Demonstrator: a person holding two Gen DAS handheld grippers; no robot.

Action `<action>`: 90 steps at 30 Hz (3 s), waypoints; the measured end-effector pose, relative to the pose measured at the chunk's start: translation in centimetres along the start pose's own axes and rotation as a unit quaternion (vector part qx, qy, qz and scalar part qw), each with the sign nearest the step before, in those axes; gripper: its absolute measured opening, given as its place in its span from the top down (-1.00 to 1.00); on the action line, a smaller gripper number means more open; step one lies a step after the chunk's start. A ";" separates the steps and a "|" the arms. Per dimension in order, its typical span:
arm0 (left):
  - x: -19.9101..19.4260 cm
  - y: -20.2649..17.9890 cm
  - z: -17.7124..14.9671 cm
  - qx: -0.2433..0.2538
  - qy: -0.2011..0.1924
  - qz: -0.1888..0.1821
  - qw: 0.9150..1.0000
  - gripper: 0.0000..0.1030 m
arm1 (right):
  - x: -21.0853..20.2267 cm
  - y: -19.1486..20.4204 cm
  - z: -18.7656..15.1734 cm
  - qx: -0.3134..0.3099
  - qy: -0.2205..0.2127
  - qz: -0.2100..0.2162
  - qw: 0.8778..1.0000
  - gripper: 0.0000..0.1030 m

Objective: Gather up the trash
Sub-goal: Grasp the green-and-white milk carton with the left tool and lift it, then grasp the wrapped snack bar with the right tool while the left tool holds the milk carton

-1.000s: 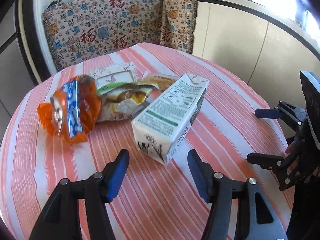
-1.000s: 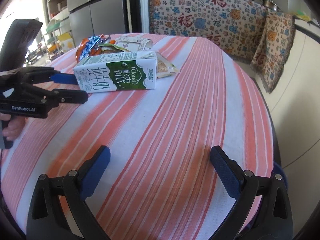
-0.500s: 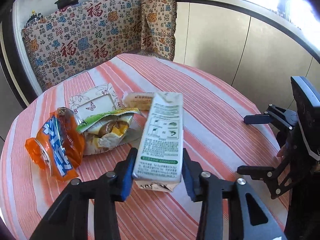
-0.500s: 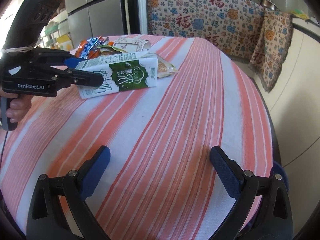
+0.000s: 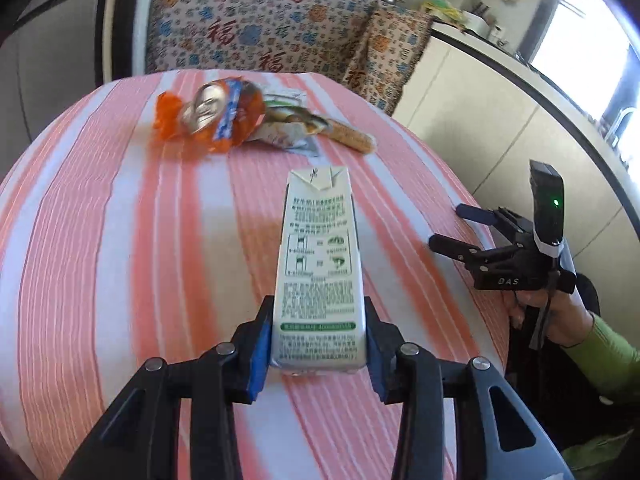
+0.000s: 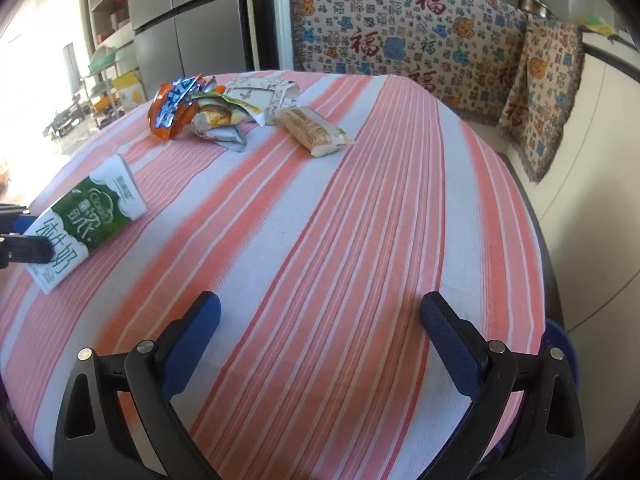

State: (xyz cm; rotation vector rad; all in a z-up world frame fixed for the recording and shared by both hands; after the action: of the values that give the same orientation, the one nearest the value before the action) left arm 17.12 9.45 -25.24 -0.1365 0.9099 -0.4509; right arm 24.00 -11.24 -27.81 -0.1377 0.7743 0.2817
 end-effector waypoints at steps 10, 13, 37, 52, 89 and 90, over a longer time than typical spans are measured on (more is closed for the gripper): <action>-3.6 7.8 0.9 -0.076 -0.036 0.089 0.993 -0.25 | -0.1 0.1 0.0 -0.003 -0.001 -0.002 1.000 -0.96; -4.4 9.3 1.7 -0.089 -0.052 0.103 0.989 -0.25 | -0.1 0.1 0.0 -0.004 -0.001 -0.002 1.000 -0.96; 1.0 2.5 3.4 0.177 0.087 -0.089 0.976 -0.55 | -0.1 0.2 -0.1 -0.002 -0.002 -0.003 1.000 -0.96; 3.3 0.6 4.0 0.130 -0.004 0.084 0.988 0.00 | 5.8 -3.1 5.6 -0.025 0.061 -0.009 0.998 -0.98; 0.8 1.5 3.9 0.026 -0.001 0.168 0.985 -0.23 | 3.7 3.8 5.3 -0.040 0.146 0.081 0.985 -0.22; 1.0 1.6 3.9 0.028 0.005 0.168 0.985 -0.22 | 3.9 3.7 5.2 -0.036 0.149 0.080 0.985 -0.06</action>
State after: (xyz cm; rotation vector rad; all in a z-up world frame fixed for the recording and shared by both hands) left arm 21.27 10.16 -24.05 0.0704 0.9079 -0.1626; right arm 29.03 -5.75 -26.93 -0.1899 1.0750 0.4483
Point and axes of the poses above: each gripper's, at about its wrist camera, not at the fingertips, and x roughly the way its jaws point, y to its left, z to its top, the point moved 7 cm from there along x, roughly the way its jaws point, and after that the axes turned 3 degrees about -y, right-handed, at the moved point
